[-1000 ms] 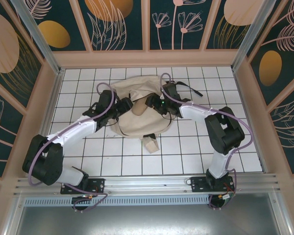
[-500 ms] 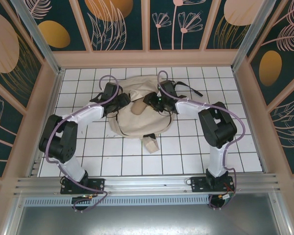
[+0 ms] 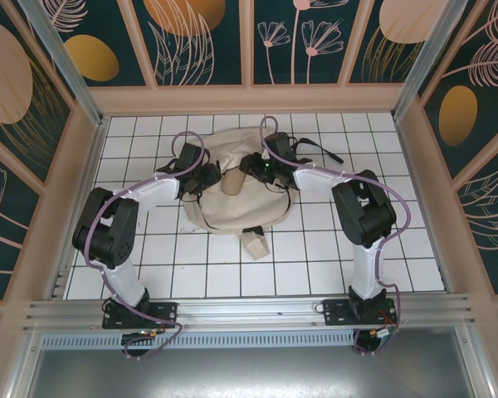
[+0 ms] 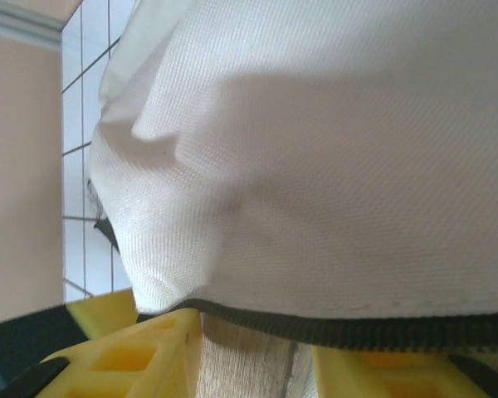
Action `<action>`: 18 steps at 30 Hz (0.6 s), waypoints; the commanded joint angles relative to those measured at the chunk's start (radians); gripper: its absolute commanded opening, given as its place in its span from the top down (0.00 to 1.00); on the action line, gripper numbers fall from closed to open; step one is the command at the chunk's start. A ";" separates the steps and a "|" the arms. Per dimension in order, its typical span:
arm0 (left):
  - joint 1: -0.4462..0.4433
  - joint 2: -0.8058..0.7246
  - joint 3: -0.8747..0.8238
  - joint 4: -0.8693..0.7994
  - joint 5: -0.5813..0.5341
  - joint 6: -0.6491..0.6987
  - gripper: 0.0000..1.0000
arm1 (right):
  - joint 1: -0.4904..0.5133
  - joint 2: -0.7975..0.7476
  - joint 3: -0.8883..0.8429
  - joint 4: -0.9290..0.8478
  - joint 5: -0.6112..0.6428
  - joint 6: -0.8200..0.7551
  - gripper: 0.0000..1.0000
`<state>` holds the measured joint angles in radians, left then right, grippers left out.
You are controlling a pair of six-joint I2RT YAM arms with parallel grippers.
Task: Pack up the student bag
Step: Move the glasses case into the student bag.
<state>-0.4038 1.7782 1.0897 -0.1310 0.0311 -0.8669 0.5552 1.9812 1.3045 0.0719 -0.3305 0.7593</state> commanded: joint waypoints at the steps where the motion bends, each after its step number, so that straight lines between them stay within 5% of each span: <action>1: 0.002 0.010 -0.020 -0.009 0.048 0.023 0.48 | -0.003 -0.040 0.020 0.011 0.067 -0.046 0.55; 4: 0.002 0.000 -0.026 -0.006 0.053 0.034 0.49 | -0.002 -0.086 0.018 -0.055 0.036 -0.098 0.46; 18: 0.002 -0.013 -0.034 0.004 0.072 0.048 0.49 | 0.152 -0.167 -0.092 -0.299 0.048 -0.270 0.35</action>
<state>-0.3988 1.7775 1.0786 -0.1184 0.0628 -0.8383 0.7063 1.8015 1.2228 -0.1543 -0.2886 0.5327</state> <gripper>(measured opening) 0.508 0.651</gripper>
